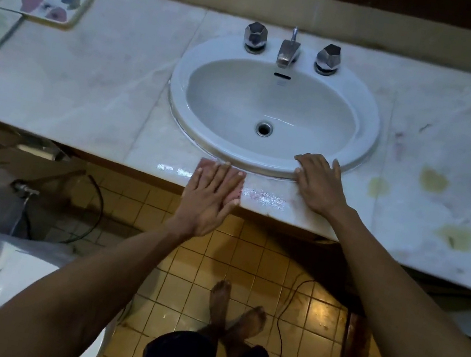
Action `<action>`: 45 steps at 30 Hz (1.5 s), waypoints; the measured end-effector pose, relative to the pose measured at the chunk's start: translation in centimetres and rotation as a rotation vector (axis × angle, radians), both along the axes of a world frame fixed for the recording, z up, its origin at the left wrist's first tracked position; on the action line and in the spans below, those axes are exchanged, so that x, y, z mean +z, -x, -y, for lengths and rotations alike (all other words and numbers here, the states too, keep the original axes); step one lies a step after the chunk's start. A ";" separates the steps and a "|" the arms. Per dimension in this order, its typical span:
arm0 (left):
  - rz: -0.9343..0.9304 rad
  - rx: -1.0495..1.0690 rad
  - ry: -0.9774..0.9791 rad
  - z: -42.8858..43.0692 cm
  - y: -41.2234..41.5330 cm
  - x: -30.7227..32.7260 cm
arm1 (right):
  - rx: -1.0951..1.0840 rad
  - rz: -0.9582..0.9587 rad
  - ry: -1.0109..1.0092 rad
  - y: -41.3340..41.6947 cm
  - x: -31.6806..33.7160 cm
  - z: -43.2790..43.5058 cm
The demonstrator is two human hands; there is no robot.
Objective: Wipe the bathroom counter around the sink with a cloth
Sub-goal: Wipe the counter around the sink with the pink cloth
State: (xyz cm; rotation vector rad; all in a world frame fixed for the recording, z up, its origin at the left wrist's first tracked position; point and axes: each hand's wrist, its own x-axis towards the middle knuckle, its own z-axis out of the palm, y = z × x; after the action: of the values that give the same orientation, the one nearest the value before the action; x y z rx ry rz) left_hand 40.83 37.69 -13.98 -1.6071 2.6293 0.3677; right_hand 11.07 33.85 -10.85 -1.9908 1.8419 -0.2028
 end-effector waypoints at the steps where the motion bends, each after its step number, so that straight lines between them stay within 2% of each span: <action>1: -0.012 0.043 0.005 -0.8 1.4 -0.2 | 0.009 0.011 -0.002 0.0 -0.1 -0.2; 8: -0.056 -0.148 -0.033 -2.9 10.2 -0.1 | -0.010 0.104 -0.010 4.3 1.0 -3.7; 11: -0.071 -0.228 -0.046 -2.3 12.8 0.0 | -0.162 0.199 0.084 8.7 1.6 -6.2; 14: -0.093 -0.282 -0.070 -1.7 17.7 0.2 | -0.374 0.206 0.169 15.1 2.1 -9.1; 20: -0.129 -0.173 -0.043 -0.8 26.2 0.2 | -0.649 0.150 0.232 26.0 1.2 -12.7; 24: -0.282 0.060 -0.087 0.3 31.6 0.6 | -0.778 0.167 0.183 30.7 -0.6 -14.0; 26: -0.337 0.160 -0.098 0.8 34.6 0.9 | -0.792 0.176 0.137 31.9 -1.8 -14.7; 28: -0.282 0.158 -0.087 1.2 37.0 0.6 | -0.745 0.142 0.110 32.3 -2.9 -15.5; 31: -0.179 -0.034 -0.074 0.2 37.2 0.1 | -0.677 0.093 0.117 32.5 -3.8 -16.3; 35: -0.106 -0.401 -0.099 -1.5 31.3 0.4 | -0.683 0.077 0.137 32.4 -3.8 -16.4; 38: -0.061 -0.499 -0.067 1.1 29.0 0.6 | -0.690 0.079 0.130 32.1 -3.8 -16.3; 40: -0.054 -0.372 -0.075 2.8 30.9 0.4 | -0.688 0.078 0.116 32.3 -3.8 -16.2; 43: -0.109 -0.070 -0.093 1.9 35.9 0.2 | -0.680 0.076 0.112 32.4 -3.8 -16.5; 45: -0.120 -0.095 -0.103 -1.3 37.5 0.3 | -0.675 0.083 0.112 32.4 -3.8 -16.7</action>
State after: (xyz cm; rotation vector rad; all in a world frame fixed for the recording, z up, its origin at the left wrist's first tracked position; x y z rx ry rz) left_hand 3.29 39.04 -13.73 -1.4676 2.7109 0.6021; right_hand -21.36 50.58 -14.62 -1.3228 2.4205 -0.5813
